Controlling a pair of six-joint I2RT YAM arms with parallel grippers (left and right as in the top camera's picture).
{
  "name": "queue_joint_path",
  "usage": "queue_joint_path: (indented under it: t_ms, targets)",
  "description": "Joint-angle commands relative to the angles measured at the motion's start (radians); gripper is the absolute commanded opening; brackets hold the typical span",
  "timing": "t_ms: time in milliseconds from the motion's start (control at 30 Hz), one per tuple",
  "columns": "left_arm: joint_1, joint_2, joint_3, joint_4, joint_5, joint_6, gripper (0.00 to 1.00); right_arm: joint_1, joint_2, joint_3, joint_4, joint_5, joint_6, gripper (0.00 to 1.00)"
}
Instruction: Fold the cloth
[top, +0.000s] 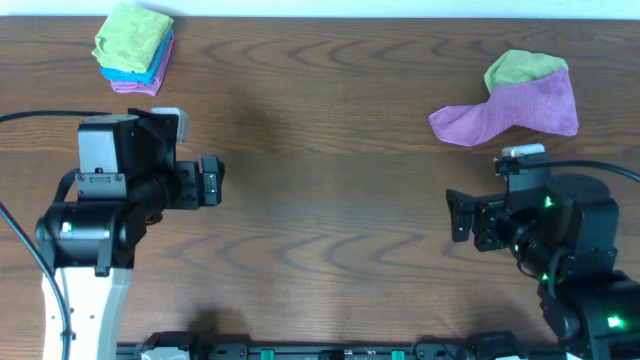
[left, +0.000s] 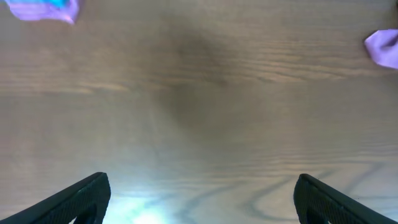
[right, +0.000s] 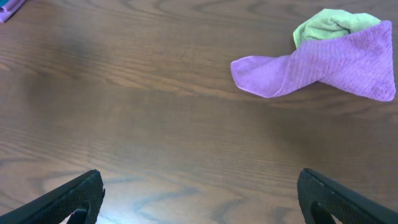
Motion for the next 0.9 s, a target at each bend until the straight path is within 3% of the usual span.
queue_joint_path:
  t_ms: [0,433,667,867]
  targets:
    - [0.001,-0.065,-0.071,0.055,-0.055,0.153,0.95,-0.007,-0.001,0.001,-0.002,0.009,0.01,0.99]
    - [0.141,-0.6,-0.762,0.572,-0.003,0.169,0.95,-0.007,-0.002,0.001,-0.002,0.009,0.01,0.99]
    - [0.138,-0.829,-0.964,0.631,0.031,0.137,0.95,-0.007,-0.001,0.001,-0.002,0.009,0.01,0.99]
    - [0.113,-0.906,-1.018,0.626,0.031,0.124,0.95,-0.007,-0.002,0.001,-0.002,0.009,0.01,0.99]
